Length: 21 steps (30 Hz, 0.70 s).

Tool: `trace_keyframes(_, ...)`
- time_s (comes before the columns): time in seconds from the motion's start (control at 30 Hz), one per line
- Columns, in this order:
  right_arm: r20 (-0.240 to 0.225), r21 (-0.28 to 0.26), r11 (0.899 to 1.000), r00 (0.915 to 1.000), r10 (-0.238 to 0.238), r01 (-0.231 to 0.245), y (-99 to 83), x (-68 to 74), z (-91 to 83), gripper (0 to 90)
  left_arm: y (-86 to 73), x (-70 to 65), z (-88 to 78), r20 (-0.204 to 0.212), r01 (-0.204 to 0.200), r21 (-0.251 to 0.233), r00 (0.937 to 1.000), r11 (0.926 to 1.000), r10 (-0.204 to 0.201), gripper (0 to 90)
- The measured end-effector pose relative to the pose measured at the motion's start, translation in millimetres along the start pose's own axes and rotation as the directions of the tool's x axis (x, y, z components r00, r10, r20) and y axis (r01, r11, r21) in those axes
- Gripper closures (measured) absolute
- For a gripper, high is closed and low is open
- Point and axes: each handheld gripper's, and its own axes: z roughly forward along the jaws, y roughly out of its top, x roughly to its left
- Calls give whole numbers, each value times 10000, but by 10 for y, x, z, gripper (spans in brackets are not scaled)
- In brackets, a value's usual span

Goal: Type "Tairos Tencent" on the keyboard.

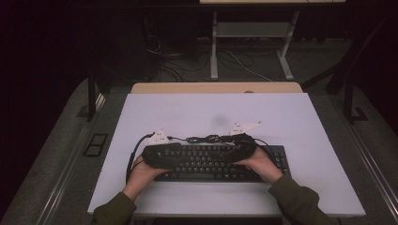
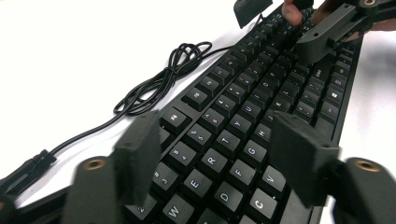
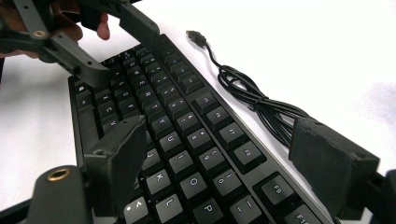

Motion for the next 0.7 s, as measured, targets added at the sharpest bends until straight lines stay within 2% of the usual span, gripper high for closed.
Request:
trace_keyframes(0.17, 26, -2, 10000, 10000, -15, 15, -7, 3, 10, 187, -2, 6, 65, 46, -20, 284, 10000, 9996, 19, 540)
trace_keyframes(0.3, 33, 24, 10000, 10000, -23, 23, -9, 10, 15, 186, 5, 22, 85, 215, 13, 425, 9998, 9991, -22, 726)
trace_keyframes(0.43, 51, 23, 10000, 10000, -14, 13, -9, 8, 12, 185, 25, 26, 89, 341, -22, 506, 9994, 9987, 5, 869)
trace_keyframes(0.7, 87, -15, 10000, 10000, -12, 12, -7, 9, 8, 184, 36, 26, 141, 496, -221, 839, 9986, 9962, 180, 891)
